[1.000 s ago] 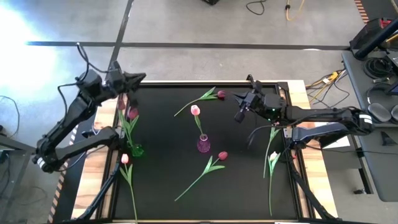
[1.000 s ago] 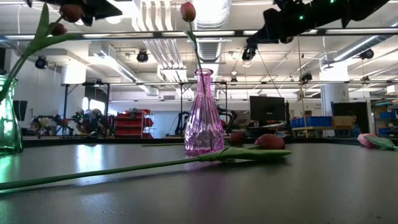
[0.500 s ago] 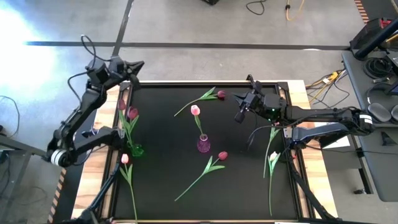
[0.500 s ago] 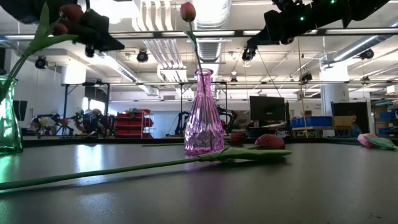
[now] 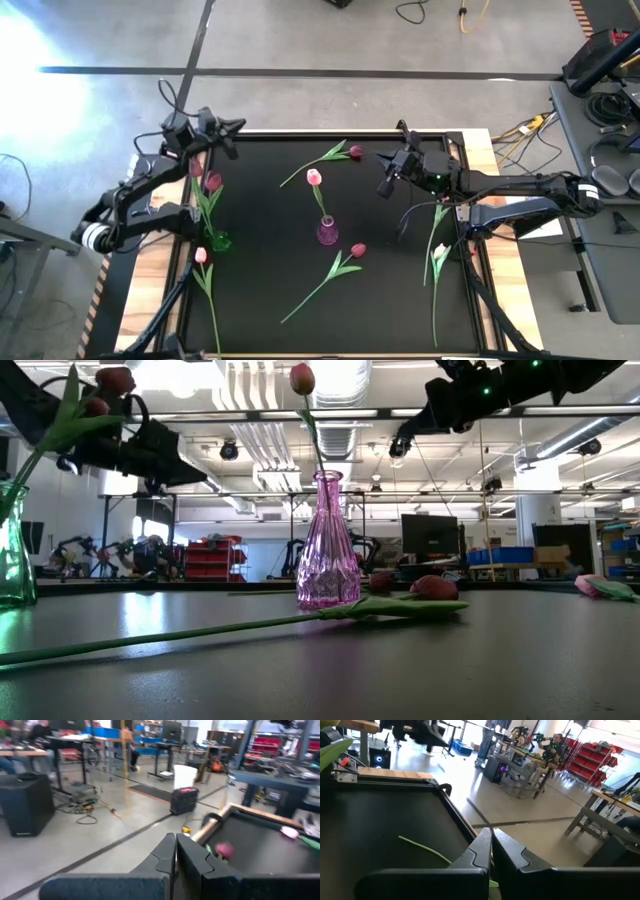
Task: Sort flowers into vase by color
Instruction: Put the pink tulip into the purple vase
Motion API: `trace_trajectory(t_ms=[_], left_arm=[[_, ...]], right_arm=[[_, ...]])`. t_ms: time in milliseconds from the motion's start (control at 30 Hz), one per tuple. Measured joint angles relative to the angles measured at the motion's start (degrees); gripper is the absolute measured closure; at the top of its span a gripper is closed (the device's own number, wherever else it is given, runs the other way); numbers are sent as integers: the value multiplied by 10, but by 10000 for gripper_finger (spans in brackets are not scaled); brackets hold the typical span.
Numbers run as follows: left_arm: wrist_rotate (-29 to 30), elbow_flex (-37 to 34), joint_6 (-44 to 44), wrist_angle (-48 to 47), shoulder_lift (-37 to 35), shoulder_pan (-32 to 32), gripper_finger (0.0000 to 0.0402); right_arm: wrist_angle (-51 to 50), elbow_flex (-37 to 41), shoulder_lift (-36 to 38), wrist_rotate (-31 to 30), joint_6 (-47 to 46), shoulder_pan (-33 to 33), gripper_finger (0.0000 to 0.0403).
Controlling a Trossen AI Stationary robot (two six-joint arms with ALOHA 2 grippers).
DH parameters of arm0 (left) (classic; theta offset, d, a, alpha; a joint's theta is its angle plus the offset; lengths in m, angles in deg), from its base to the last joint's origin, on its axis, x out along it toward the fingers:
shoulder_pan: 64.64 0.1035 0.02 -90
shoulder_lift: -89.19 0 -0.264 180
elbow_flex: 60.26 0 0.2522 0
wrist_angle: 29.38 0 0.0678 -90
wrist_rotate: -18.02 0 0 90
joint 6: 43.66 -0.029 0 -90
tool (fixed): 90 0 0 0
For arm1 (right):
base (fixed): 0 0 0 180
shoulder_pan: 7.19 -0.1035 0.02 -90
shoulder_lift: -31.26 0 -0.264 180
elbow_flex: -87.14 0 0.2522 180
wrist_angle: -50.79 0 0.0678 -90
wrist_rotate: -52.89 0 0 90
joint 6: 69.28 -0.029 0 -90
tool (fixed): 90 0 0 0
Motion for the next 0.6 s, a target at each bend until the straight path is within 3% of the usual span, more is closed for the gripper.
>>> trace_trajectory(t_ms=[167,367,600], left_arm=[[-12,-42,-24,34,15,-36,401],[-14,-84,-31,124,41,-72,401],[-20,-108,-29,159,61,-118,401]], right_arm=[[-33,0,4,-6,-10,0,394],[-86,0,23,-61,-22,-13,394],[-139,0,62,-61,-53,-34,394]])
